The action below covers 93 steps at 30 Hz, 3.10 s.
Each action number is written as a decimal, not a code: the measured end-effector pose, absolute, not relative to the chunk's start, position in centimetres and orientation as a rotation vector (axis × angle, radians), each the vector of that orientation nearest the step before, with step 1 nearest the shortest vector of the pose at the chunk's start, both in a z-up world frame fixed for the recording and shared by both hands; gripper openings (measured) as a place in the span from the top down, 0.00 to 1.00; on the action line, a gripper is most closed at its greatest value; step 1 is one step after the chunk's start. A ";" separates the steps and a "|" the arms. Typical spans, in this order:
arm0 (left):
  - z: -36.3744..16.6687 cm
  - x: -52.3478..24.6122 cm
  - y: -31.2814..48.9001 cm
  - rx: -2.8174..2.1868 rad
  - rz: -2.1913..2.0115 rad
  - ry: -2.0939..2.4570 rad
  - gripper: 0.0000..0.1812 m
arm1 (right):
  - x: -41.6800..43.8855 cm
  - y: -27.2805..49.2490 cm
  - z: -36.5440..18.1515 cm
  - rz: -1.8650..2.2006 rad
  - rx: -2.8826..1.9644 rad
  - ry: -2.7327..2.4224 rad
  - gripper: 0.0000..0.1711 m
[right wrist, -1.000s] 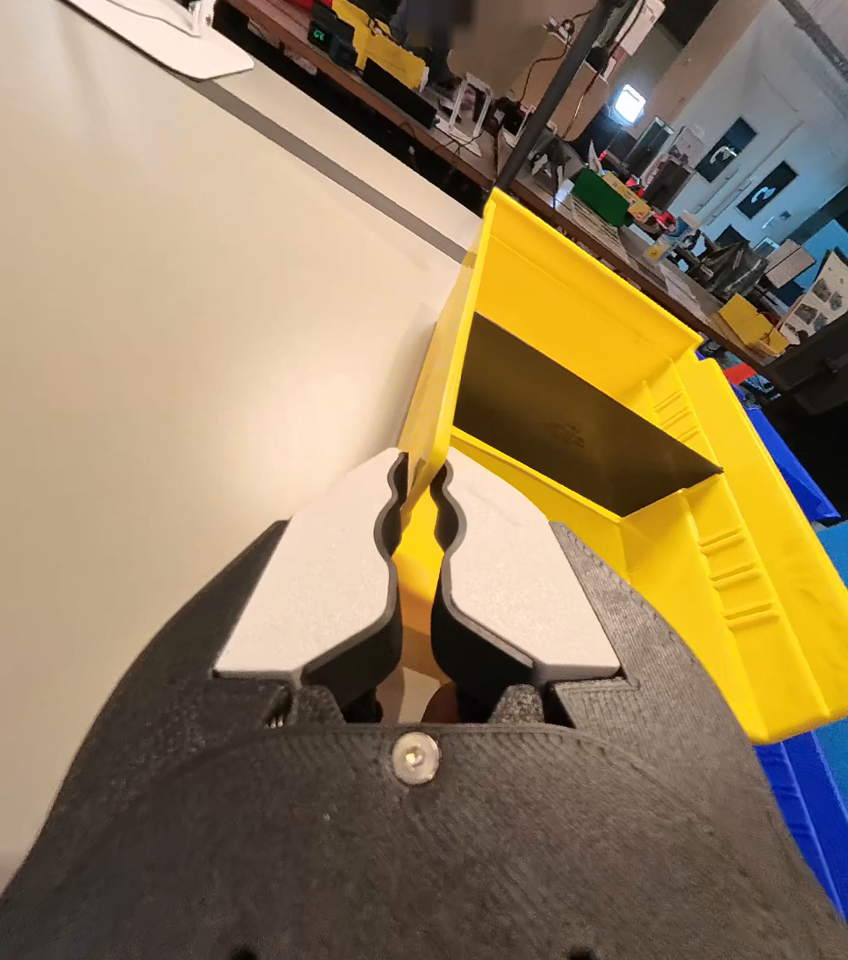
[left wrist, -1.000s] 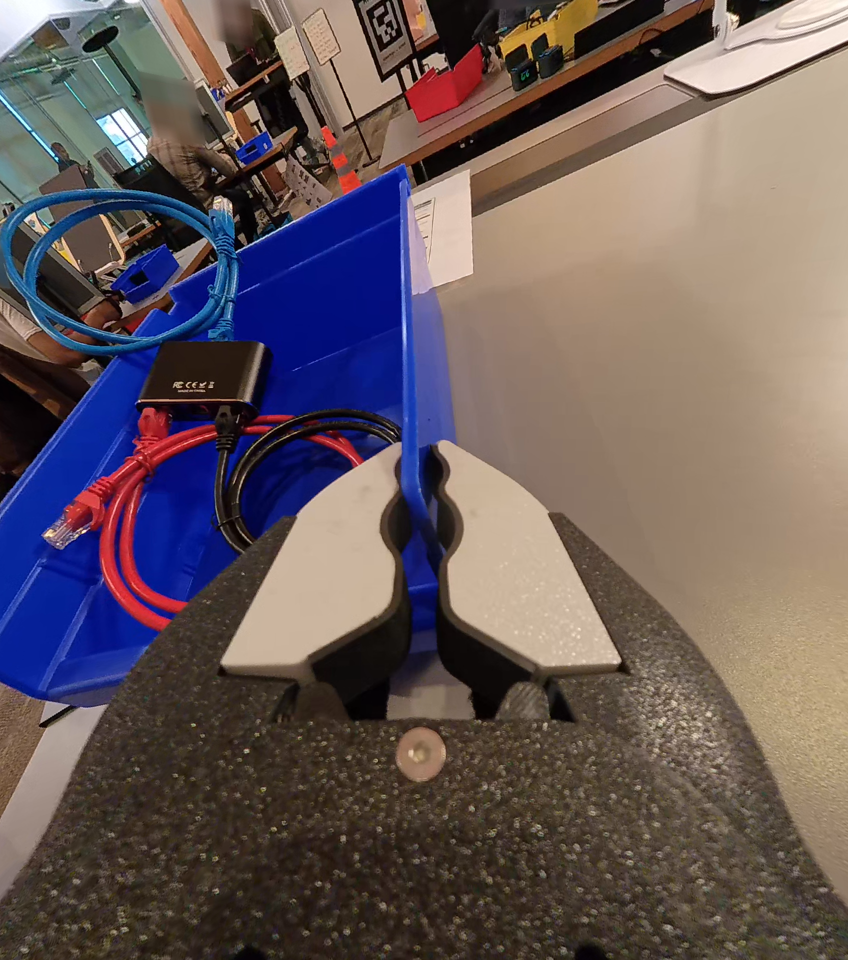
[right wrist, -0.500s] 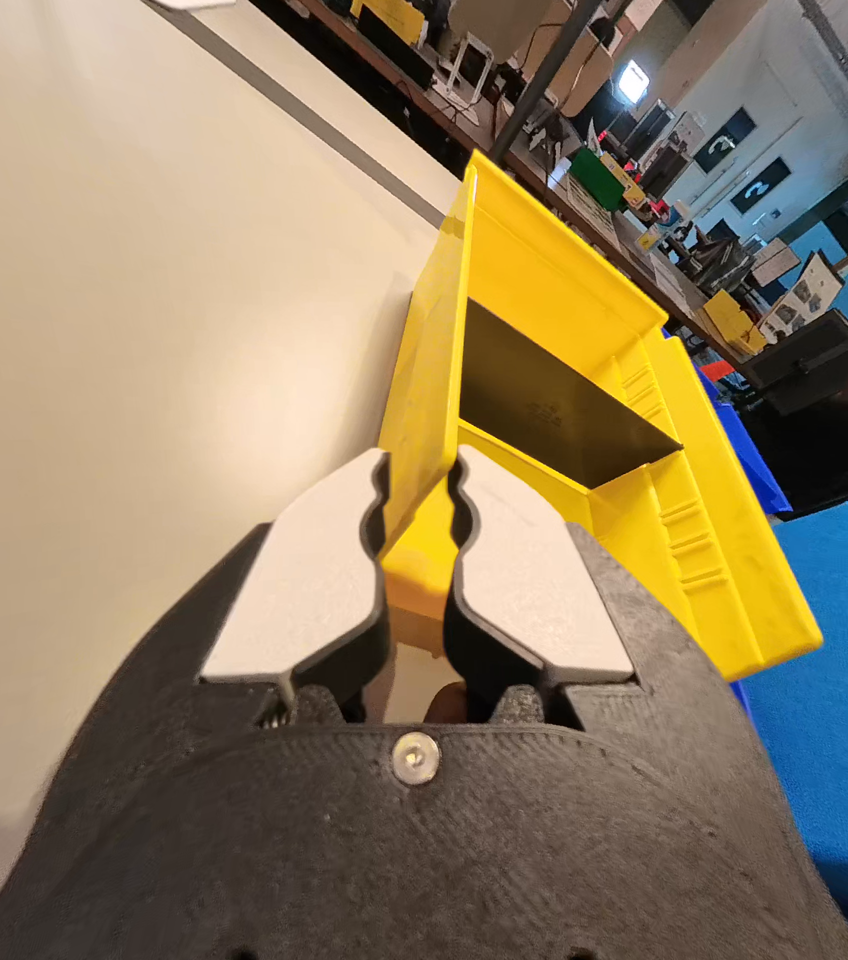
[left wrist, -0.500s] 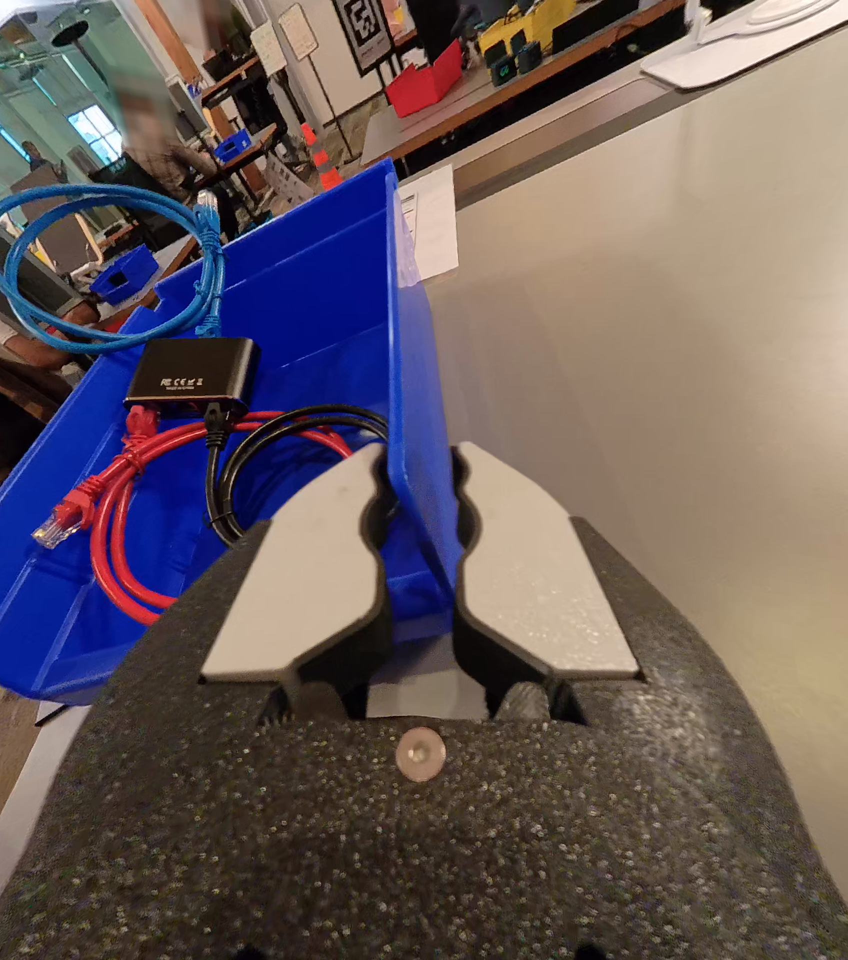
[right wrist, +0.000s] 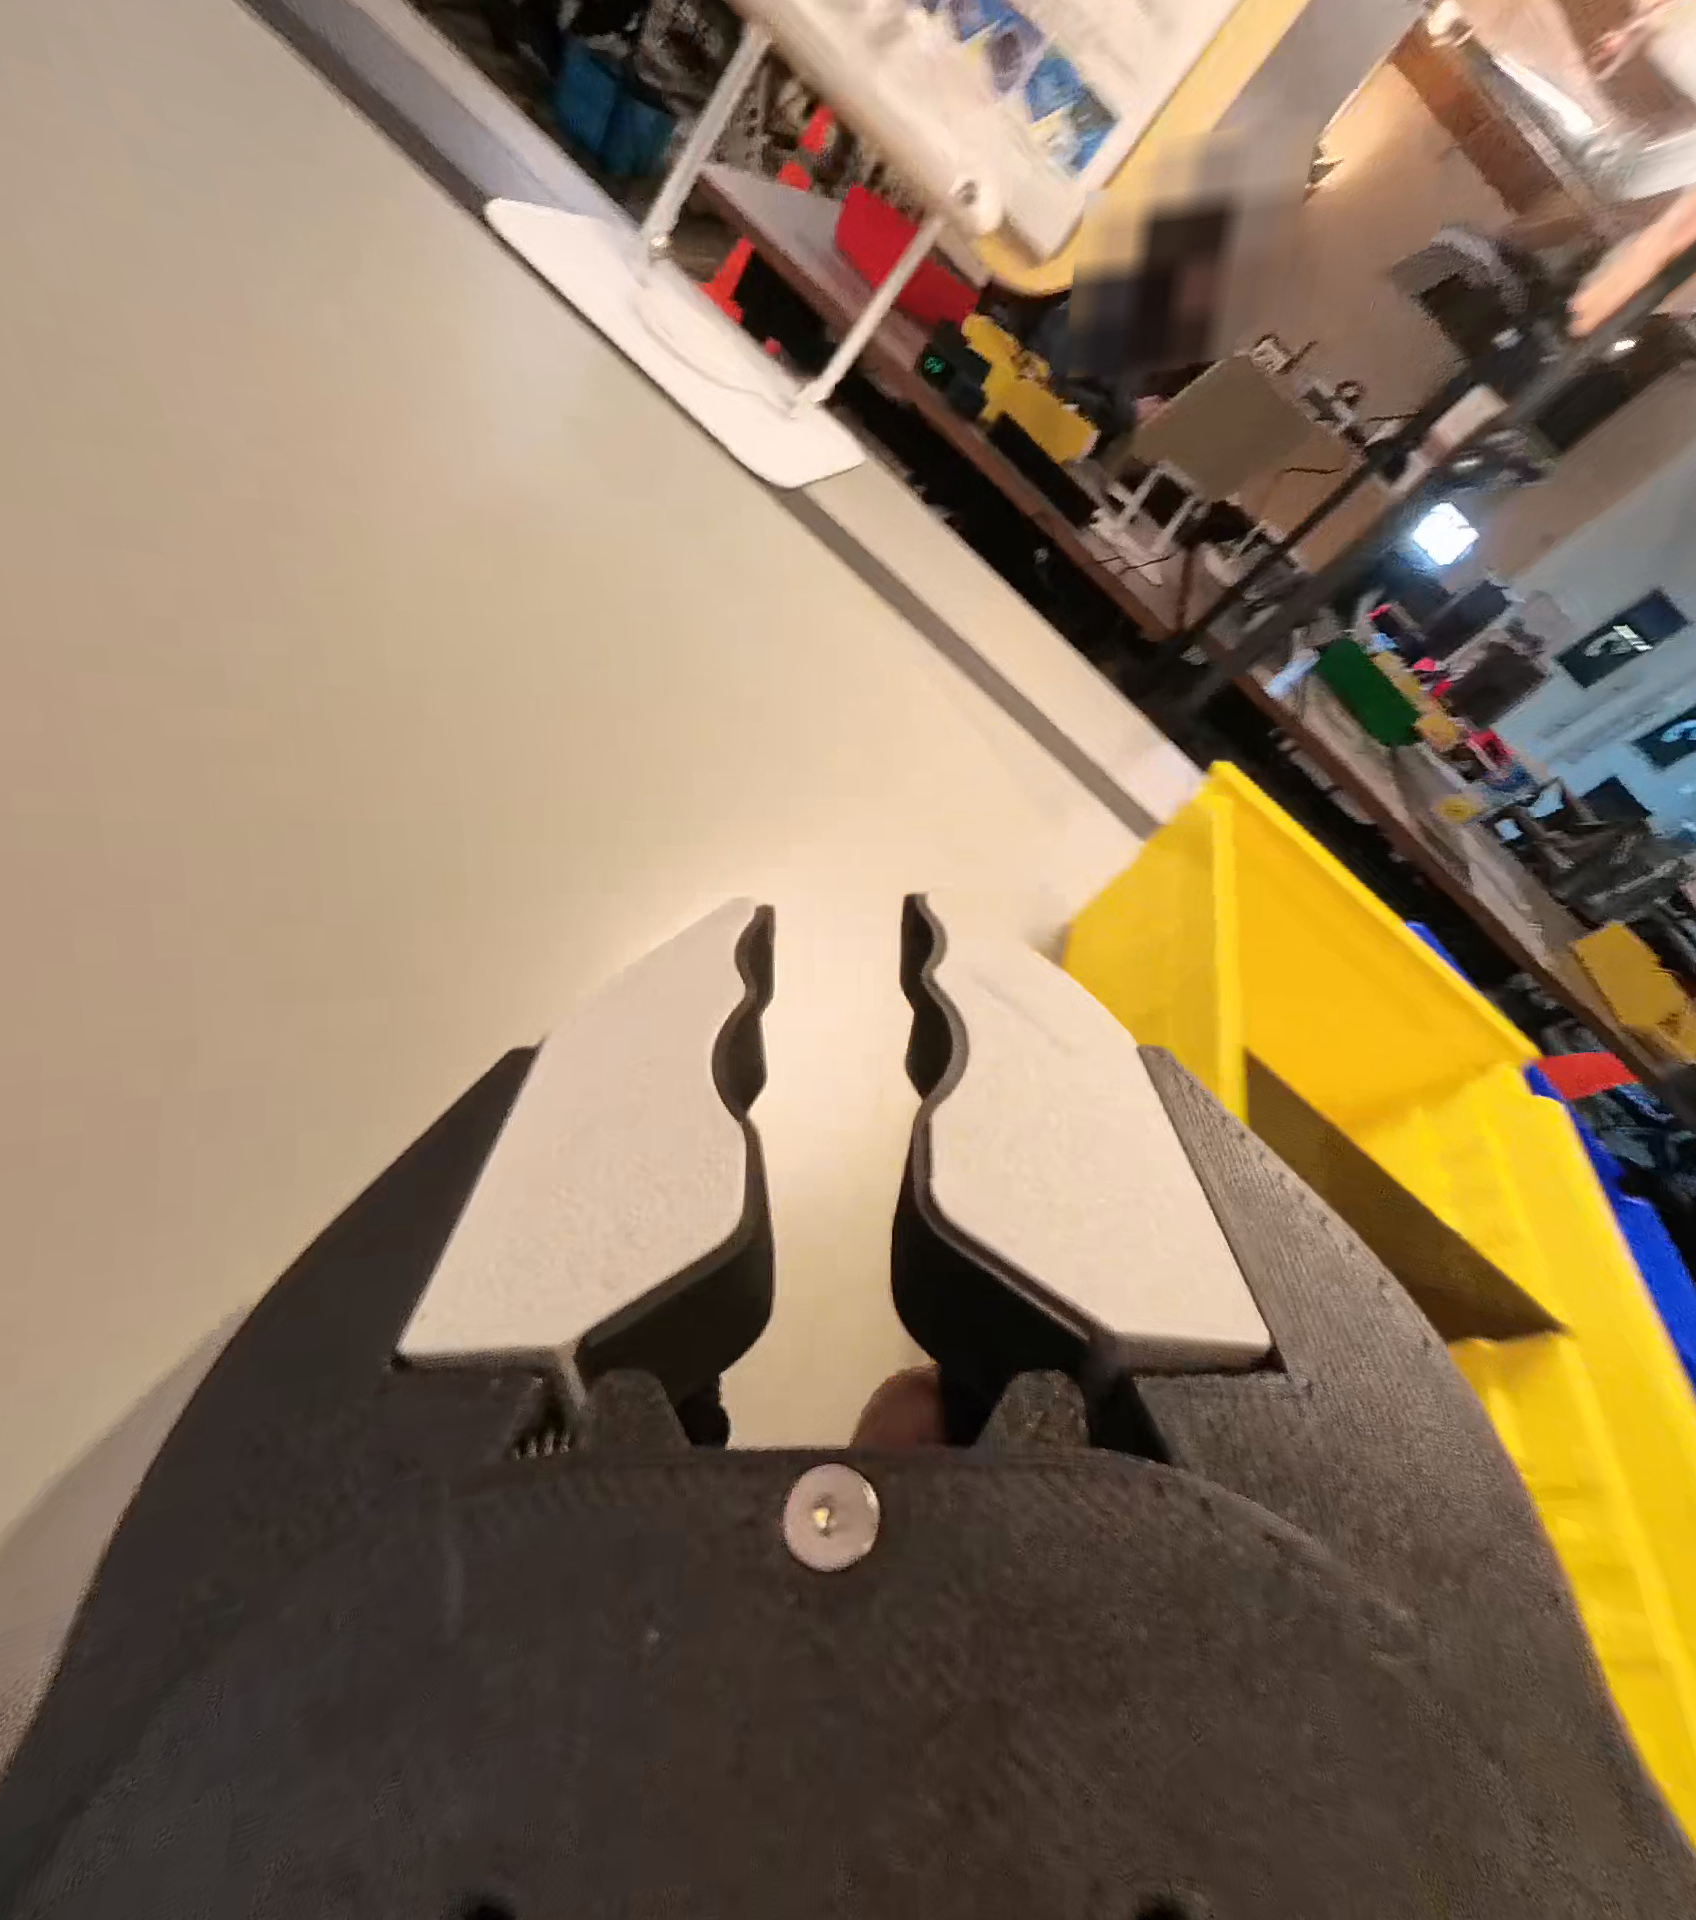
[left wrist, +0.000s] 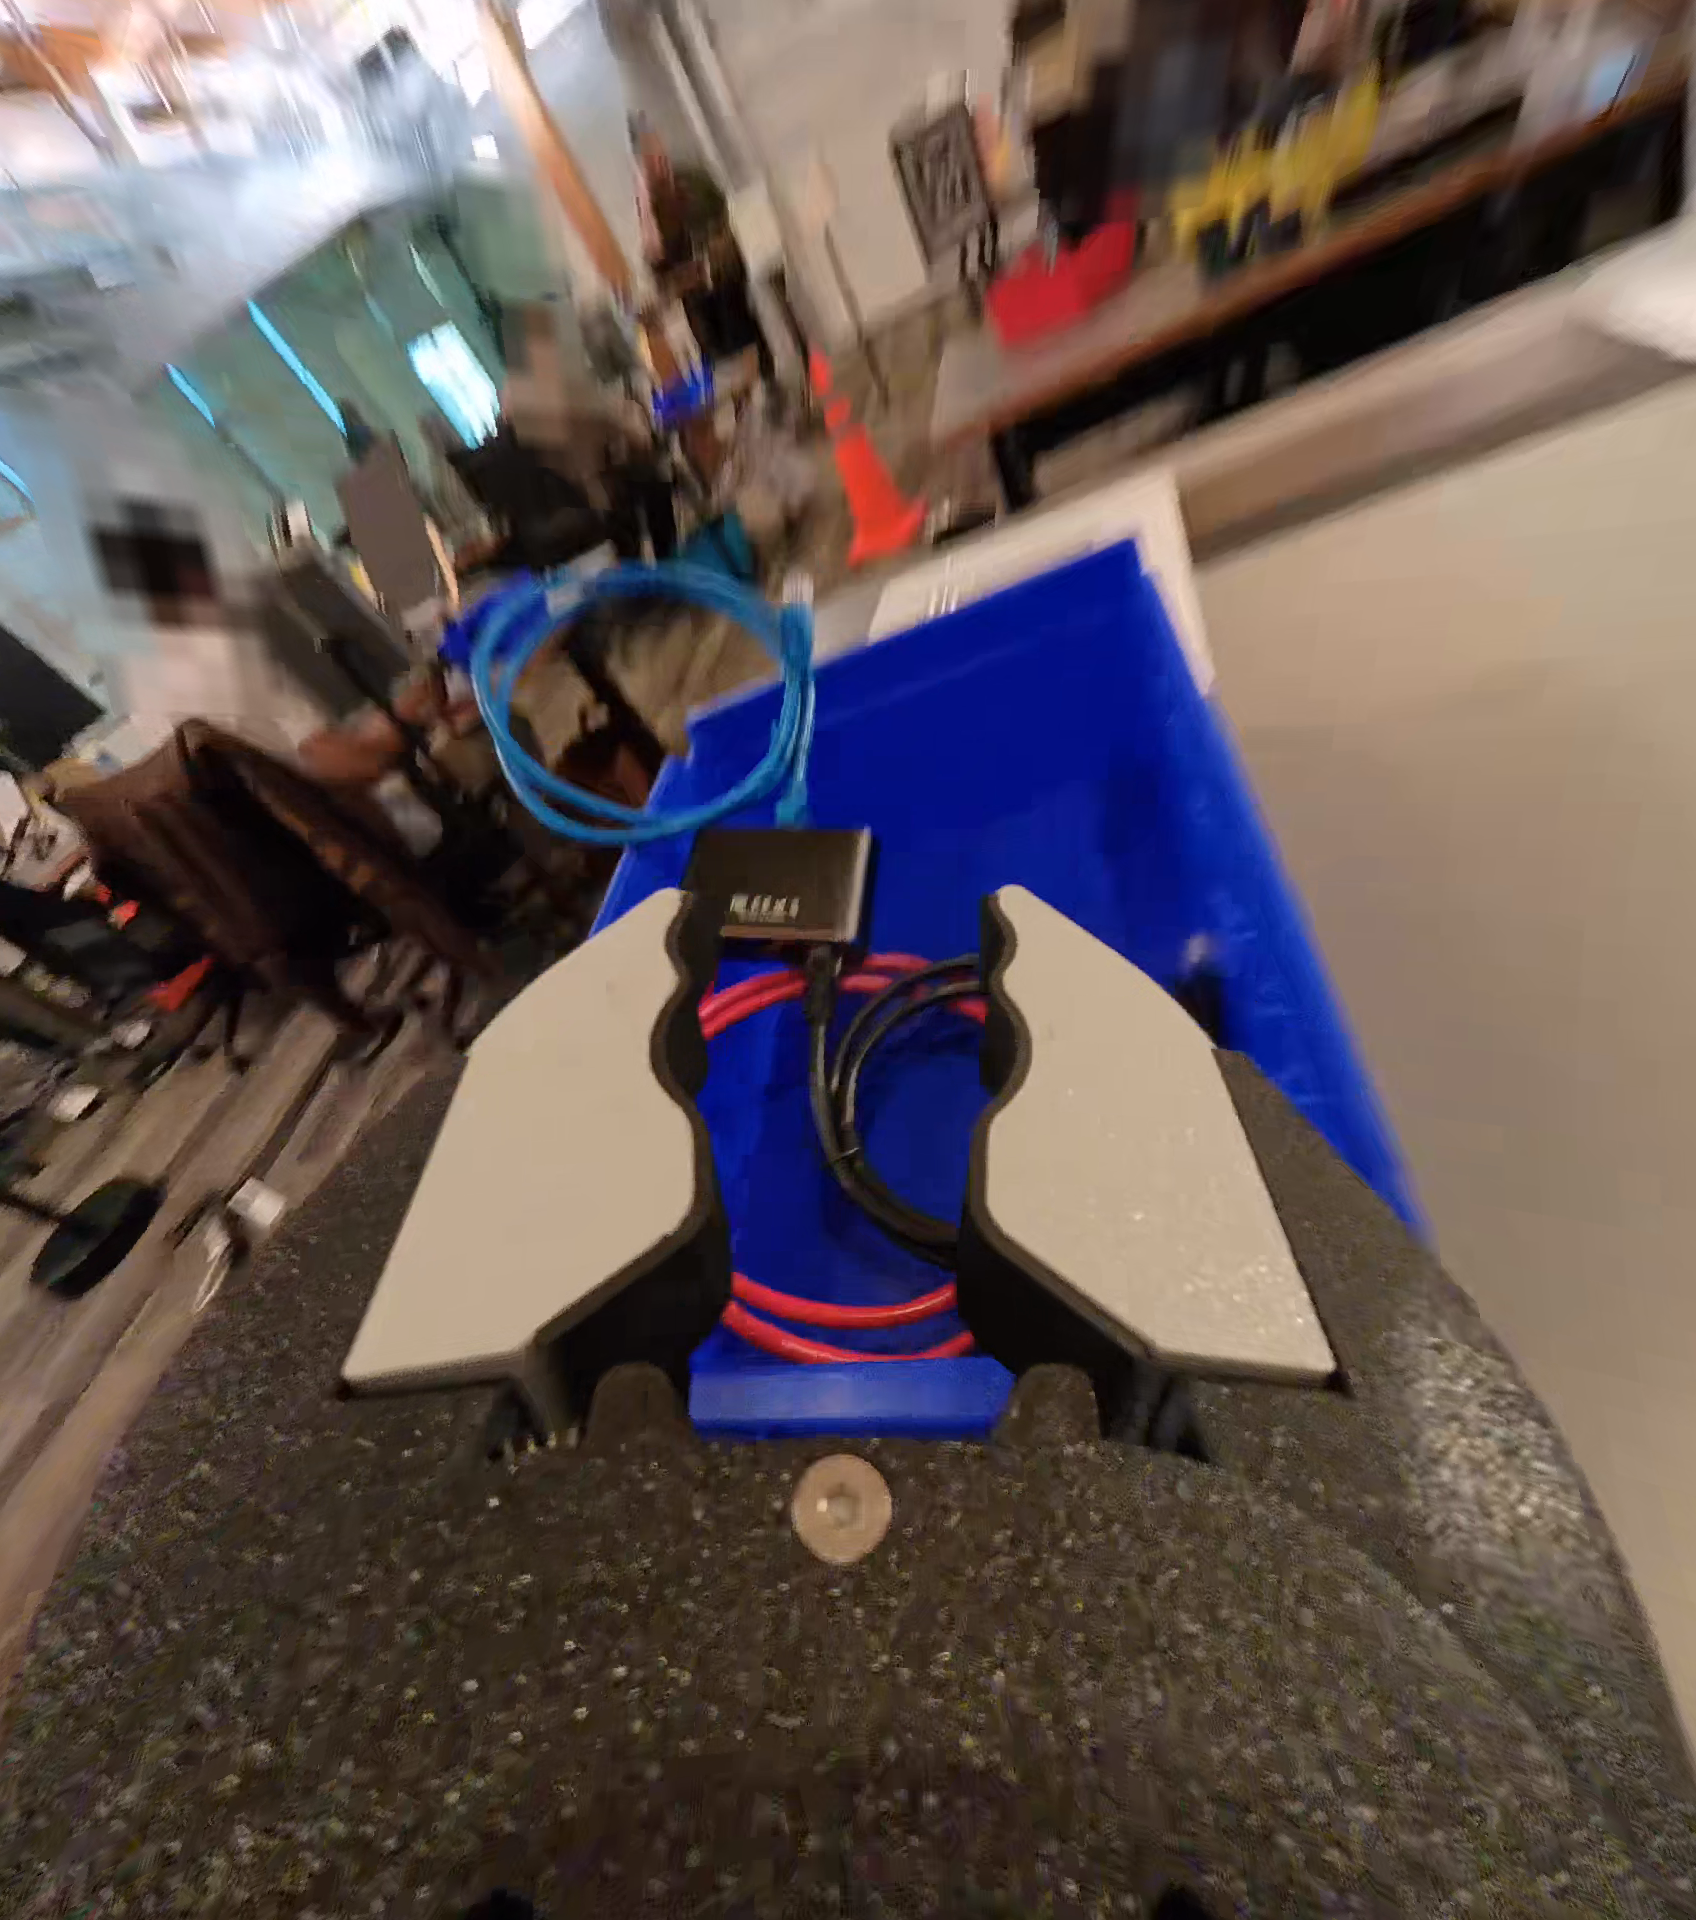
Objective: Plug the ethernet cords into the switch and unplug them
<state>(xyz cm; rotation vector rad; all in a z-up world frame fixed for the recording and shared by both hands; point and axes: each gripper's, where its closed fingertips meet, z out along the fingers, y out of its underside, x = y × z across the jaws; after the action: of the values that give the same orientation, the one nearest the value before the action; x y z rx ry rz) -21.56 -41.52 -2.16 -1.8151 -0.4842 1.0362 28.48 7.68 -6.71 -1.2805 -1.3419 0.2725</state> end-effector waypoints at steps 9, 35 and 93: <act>-12.2 -28.9 -41.1 -2.482 0.855 -0.662 0.70 | 23.9 6.8 -12.3 0.300 -1.328 -1.470 0.87; 6.9 -24.8 -39.4 -1.981 1.289 -0.412 0.93 | 24.0 6.9 -13.3 0.285 -1.320 -1.502 0.88; 2.6 5.1 -11.3 -1.324 0.135 0.635 0.69 | 8.7 2.2 -2.4 -0.407 -0.165 -1.188 0.92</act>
<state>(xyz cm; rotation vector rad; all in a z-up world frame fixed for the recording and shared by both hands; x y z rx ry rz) 5.13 -11.29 2.63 -1.3236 0.6351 0.1355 8.67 2.20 -2.39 -0.1653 -1.1882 -0.4073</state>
